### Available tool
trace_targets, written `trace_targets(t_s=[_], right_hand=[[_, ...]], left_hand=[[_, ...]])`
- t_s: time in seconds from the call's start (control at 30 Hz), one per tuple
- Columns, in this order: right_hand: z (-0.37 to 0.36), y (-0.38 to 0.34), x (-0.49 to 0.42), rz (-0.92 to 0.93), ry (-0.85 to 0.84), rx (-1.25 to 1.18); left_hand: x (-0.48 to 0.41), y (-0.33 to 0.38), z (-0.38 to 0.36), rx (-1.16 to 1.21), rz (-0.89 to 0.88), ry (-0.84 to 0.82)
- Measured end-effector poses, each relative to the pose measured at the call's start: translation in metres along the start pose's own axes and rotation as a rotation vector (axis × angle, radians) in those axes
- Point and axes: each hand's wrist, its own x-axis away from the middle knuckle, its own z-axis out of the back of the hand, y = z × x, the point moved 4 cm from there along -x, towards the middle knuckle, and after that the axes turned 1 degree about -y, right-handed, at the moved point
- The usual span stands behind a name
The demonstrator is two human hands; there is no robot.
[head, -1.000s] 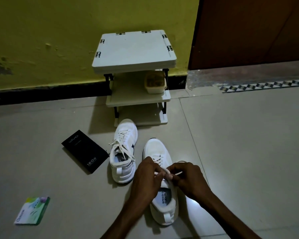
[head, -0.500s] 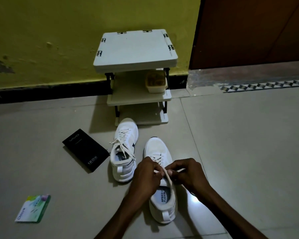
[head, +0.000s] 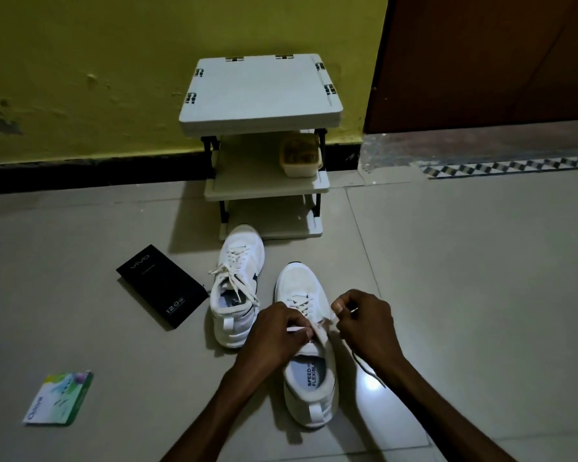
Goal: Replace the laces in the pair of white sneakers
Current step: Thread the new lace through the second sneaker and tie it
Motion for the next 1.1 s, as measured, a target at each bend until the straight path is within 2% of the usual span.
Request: trace_targets(t_s=[0.1, 0.23, 0.37, 0.53, 0.63, 0.77, 1.0, 1.1], right_hand=[[0.006, 0.002, -0.004, -0.031, -0.04, -0.101], [-0.006, 0.001, 0.002, 0.0, -0.237, -0.136], [-0.015, 0.01, 0.008, -0.056, -0.213, -0.258], [-0.016, 0.019, 0.014, -0.23, -0.251, -0.527], [-0.012, 0.018, 0.015, -0.207, -0.196, -0.469], [-0.005, 0.006, 0.015, -0.025, -0.079, -0.274], [-0.017, 0.012, 0.014, -0.159, -0.285, -0.377], [-0.016, 0.013, 0.014, -0.146, -0.279, -0.425]], left_hand=[[-0.001, 0.0, -0.002, -0.017, 0.02, 0.024], [-0.001, 0.0, -0.004, -0.011, 0.033, 0.056], [0.0, -0.004, -0.007, 0.071, 0.065, 0.065], [0.0, -0.005, -0.01, 0.068, 0.073, 0.053], [-0.002, -0.005, -0.011, 0.071, 0.078, 0.038], [-0.004, -0.008, -0.012, 0.081, 0.088, 0.012], [-0.005, -0.011, -0.013, 0.101, 0.099, -0.005], [-0.004, -0.012, -0.013, 0.093, 0.105, -0.003]])
